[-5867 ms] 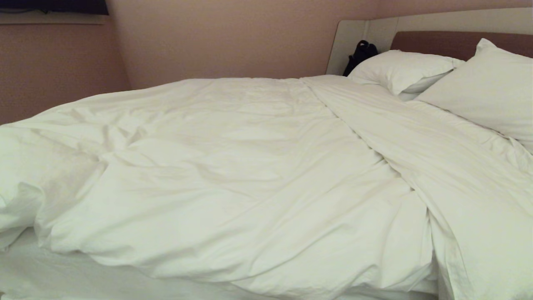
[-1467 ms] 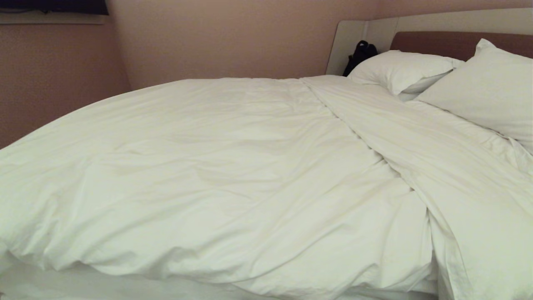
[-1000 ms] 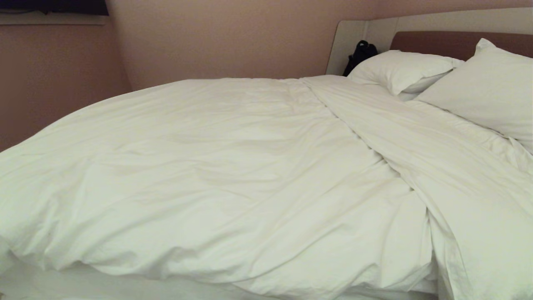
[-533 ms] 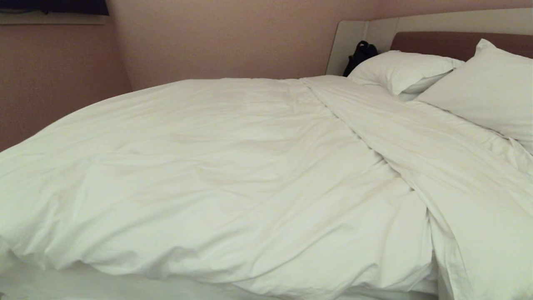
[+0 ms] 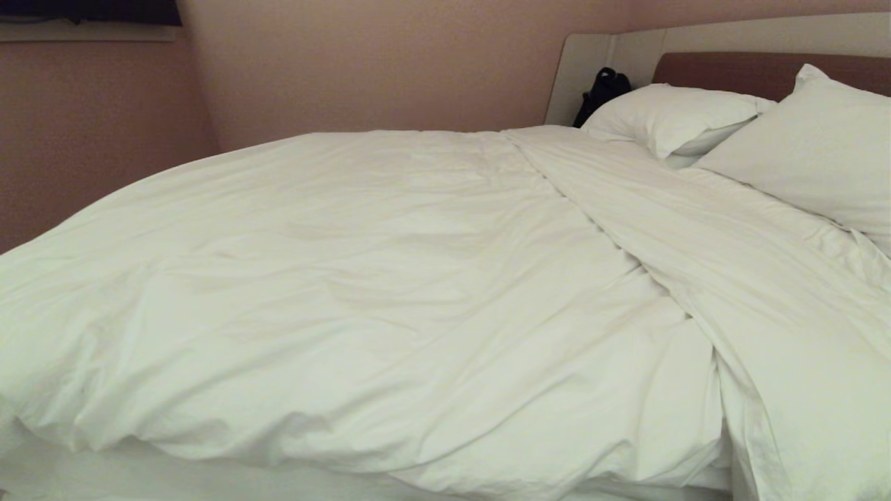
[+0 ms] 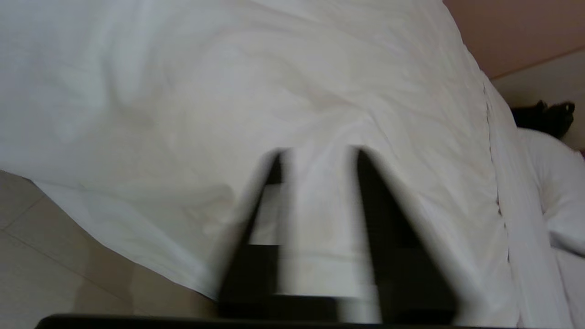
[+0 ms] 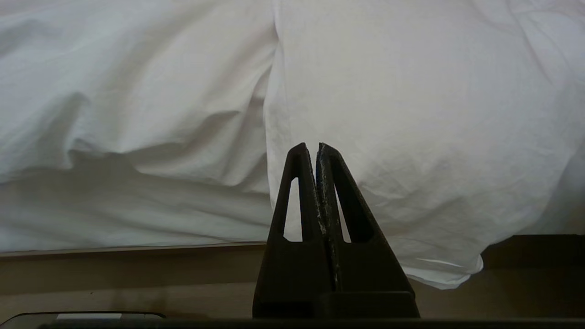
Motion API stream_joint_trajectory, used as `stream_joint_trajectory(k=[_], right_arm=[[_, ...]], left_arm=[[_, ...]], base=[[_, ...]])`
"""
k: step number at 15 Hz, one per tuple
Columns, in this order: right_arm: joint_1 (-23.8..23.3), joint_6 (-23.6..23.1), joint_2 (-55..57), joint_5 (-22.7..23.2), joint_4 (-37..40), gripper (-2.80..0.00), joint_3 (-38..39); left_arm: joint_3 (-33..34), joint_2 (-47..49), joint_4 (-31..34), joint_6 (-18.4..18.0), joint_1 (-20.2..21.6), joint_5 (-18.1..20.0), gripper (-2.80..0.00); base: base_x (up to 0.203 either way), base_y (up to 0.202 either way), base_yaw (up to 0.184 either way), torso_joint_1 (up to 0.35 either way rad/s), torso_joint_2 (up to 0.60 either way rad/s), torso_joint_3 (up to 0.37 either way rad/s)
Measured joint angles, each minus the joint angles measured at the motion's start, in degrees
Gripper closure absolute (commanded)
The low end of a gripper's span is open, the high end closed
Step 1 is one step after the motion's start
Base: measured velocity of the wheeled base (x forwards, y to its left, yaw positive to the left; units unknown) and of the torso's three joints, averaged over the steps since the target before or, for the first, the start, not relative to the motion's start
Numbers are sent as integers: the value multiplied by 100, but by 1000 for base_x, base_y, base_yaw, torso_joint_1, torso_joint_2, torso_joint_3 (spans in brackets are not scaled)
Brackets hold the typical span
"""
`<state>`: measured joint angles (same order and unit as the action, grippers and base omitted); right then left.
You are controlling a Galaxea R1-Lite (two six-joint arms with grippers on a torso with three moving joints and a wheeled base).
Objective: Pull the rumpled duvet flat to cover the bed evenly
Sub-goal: Flatten the corners of the folded blanket
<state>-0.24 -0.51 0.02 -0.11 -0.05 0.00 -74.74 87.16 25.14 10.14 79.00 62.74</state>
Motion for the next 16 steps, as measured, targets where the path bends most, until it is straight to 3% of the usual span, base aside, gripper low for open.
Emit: stream_joint_trajectory(k=[7, 12, 14, 16], right_arm=[[-2, -1, 0, 1, -2, 0, 0], [0, 0, 0, 1, -4, 0, 0], [2, 1, 0, 3, -2, 0, 0], [2, 0, 0, 1, -2, 0, 0]], left_arm=[[1613, -2407, -93, -102, 2, 91, 0], [2665, -4227, -695, -33, -131, -38, 0], [2906, -4635, -976, 21, -602, -457, 0], [3009, -4870, -1160, 52, -1503, -1372, 0]], base=[[0, 0, 0, 0, 0, 0], [0, 0, 0, 0, 0, 0], [0, 0, 0, 0, 0, 0], [0, 0, 0, 0, 0, 0]])
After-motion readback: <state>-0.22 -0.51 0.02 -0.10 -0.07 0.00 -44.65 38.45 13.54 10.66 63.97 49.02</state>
